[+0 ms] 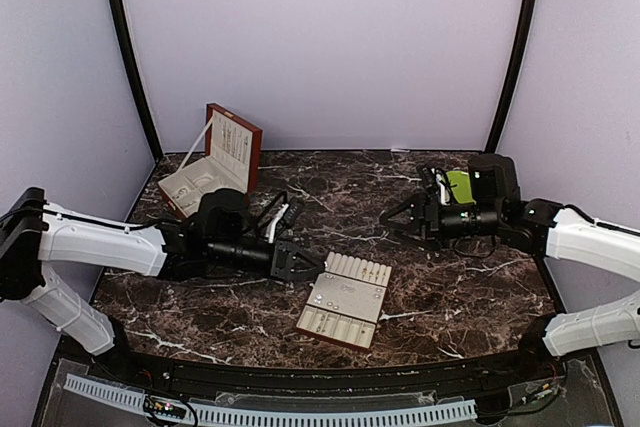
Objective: Organize the mixed jewelry
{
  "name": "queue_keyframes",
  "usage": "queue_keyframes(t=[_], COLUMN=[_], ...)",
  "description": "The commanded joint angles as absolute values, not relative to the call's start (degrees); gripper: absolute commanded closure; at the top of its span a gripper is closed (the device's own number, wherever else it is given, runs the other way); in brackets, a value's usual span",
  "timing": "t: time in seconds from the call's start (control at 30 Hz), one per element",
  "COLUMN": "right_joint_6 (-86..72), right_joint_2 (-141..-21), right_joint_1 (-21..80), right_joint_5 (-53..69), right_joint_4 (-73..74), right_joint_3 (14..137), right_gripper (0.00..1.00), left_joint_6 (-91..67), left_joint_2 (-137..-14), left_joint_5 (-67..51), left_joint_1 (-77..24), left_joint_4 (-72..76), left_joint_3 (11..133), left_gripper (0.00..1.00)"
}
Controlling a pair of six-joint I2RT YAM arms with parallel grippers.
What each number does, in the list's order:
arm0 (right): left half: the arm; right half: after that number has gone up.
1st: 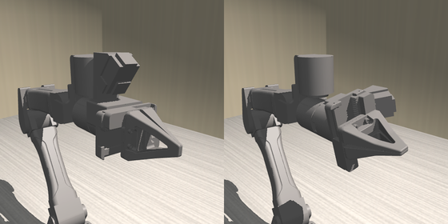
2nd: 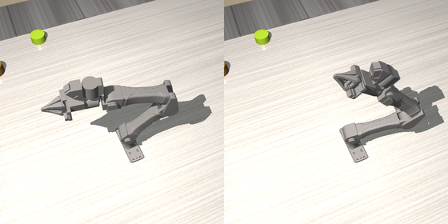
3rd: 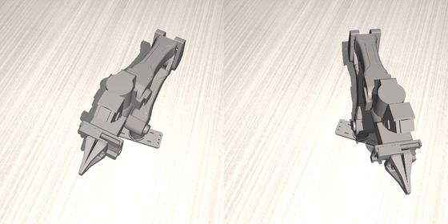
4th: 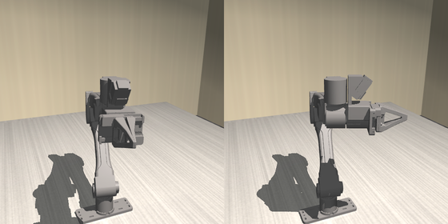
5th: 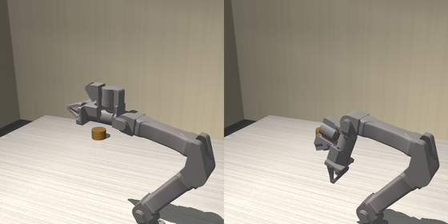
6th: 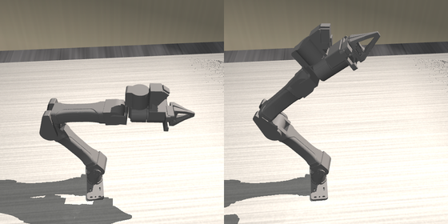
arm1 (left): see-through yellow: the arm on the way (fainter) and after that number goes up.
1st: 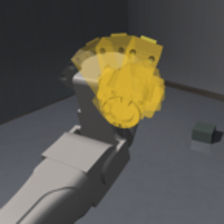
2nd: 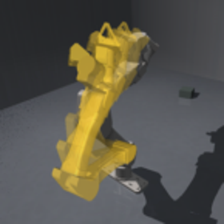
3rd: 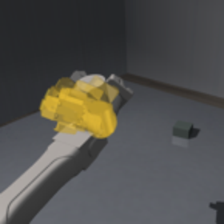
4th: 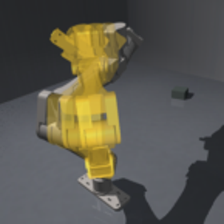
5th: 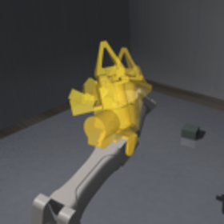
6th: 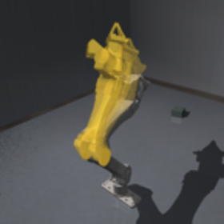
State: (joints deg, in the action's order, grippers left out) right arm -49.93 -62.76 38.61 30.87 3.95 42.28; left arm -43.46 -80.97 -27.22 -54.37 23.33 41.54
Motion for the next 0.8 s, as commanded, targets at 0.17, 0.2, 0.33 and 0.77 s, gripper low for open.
queue_keyframes(t=[0.17, 0.2, 0.33, 0.77], right_joint_6=[-47.7, -47.8, -48.8, -48.2], right_joint_2=[-57.3, -56.7, -55.1, -55.1], right_joint_1=[38.5, 38.5, 38.5, 38.5], right_joint_5=[23.6, 23.3, 22.2, 21.5], right_joint_4=[9.1, 9.1, 8.8, 9.4], right_joint_3=[41.5, 41.2, 40.1, 40.4], right_gripper=[0.24, 0.24, 0.24, 0.23], left_joint_6=[-34.8, -33.6, -30.4, -27.2], left_joint_2=[-93.6, -94.8, -99.3, -106.4], left_joint_5=[-51.4, -52.5, -56.0, -57.8], left_joint_1=[-47.0, -46.0, -43.8, -40.9], left_joint_4=[16.8, 15.9, 13.0, 10.3], left_joint_3=[48.3, 49.1, 51.8, 53.7], left_gripper=[1.00, 1.00, 1.00, 1.00])
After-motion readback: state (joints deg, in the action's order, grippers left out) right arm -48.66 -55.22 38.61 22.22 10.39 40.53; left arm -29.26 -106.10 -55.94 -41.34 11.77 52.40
